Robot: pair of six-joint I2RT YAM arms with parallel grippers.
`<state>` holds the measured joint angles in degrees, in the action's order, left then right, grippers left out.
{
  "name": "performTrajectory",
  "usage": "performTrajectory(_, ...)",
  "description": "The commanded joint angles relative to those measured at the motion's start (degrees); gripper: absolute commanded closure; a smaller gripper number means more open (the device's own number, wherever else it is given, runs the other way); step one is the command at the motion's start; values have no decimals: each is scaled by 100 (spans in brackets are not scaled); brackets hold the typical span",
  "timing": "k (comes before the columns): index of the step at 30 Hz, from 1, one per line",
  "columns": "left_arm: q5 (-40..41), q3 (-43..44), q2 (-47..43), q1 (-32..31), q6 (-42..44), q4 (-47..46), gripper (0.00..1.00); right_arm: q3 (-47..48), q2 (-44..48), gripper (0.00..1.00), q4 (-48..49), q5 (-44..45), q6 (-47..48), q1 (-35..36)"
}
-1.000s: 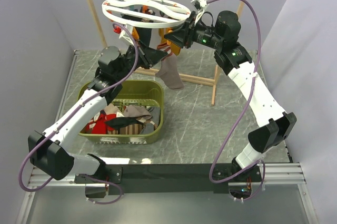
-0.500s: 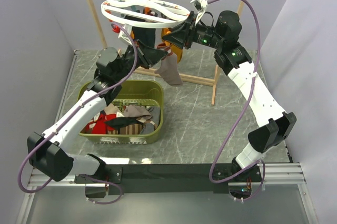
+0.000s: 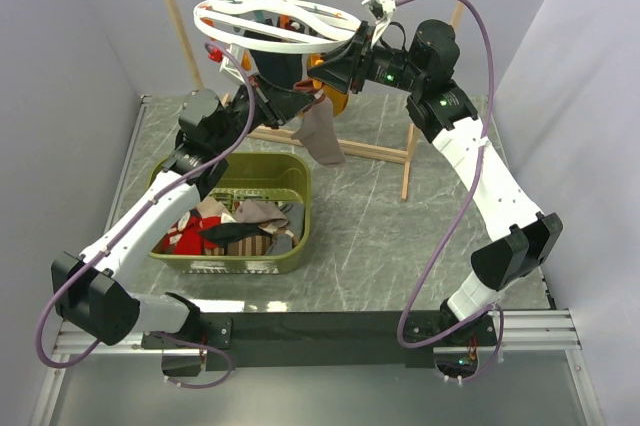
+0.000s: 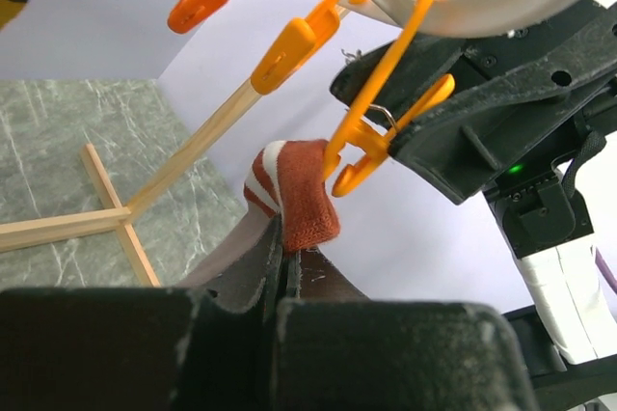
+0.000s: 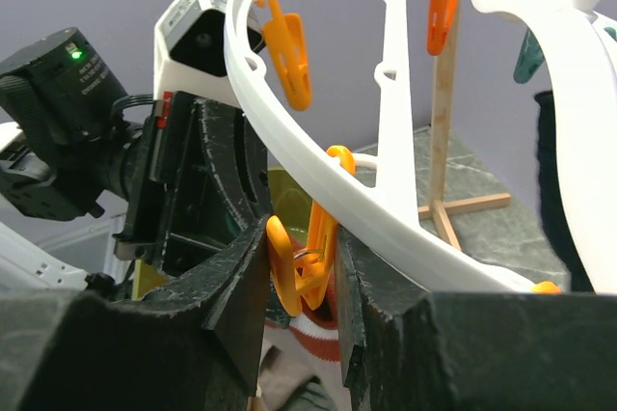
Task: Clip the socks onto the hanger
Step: Clamp the sock onto the hanger.
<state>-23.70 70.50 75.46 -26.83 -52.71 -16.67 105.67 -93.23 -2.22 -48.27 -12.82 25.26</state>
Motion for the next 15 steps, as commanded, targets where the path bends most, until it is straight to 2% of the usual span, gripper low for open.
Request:
performTrajectory(1, -29, -1, -216, 64, -178, -319, 99, 156, -11, 100, 363, -472, -177, 41)
performTrajectory(12, -284, -80, -260, 73, -337, -522, 99, 323, -108, 100, 169, -367, -98, 50)
performTrajectory(14, -293, -106, -278, 73, -345, -548, 99, 349, -134, 95, 204, -428, -142, 50)
performTrajectory(15, -293, -124, -295, 64, -345, -548, 99, 367, -143, 88, 204, -437, -185, 50)
